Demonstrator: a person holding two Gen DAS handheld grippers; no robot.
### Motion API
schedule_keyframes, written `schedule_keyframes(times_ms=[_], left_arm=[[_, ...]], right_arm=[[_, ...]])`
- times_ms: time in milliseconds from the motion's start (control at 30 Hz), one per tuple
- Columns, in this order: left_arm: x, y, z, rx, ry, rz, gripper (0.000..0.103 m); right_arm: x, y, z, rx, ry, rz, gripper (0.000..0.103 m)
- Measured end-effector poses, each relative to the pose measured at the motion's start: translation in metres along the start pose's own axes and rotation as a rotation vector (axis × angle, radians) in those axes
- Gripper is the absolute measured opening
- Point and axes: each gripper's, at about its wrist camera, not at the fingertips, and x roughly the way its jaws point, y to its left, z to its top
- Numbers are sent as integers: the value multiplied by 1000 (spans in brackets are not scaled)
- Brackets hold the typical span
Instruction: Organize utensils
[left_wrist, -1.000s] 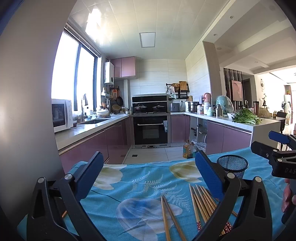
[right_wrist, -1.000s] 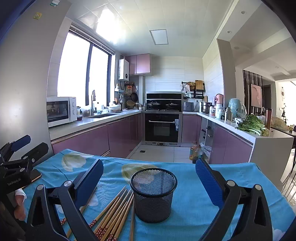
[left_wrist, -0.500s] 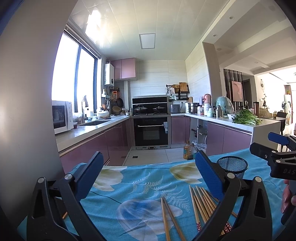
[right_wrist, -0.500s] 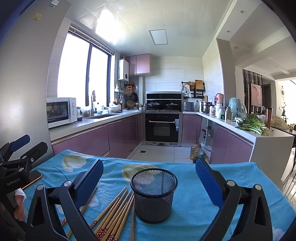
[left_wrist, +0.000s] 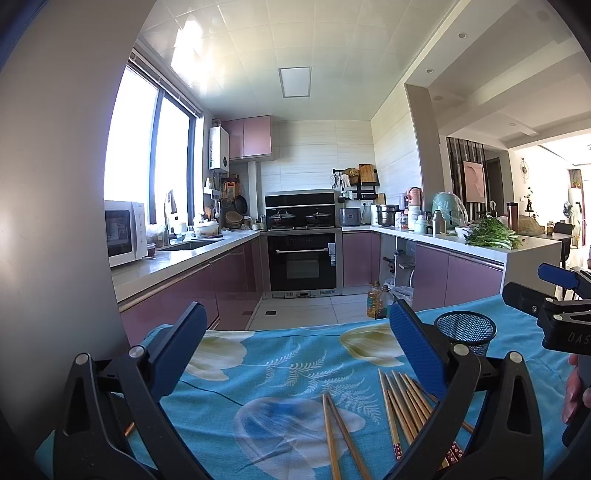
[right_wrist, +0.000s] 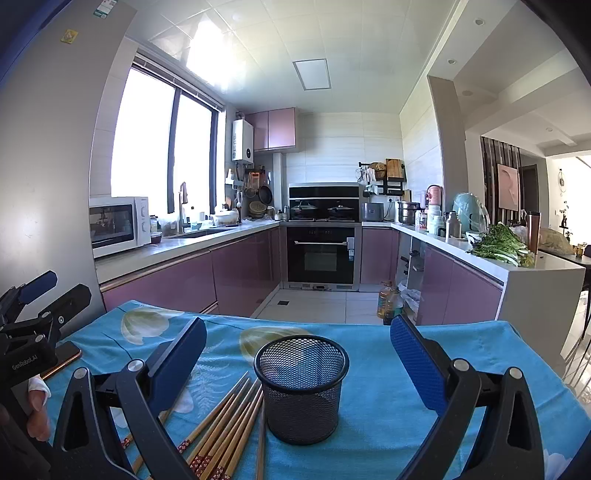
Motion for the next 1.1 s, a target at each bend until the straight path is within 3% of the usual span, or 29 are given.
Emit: schedule_keyframes(times_ms=[1100], left_arm=[[0, -2, 3, 0, 1, 1, 97]], right_arm=[[0, -5, 0, 6, -3, 1, 97]])
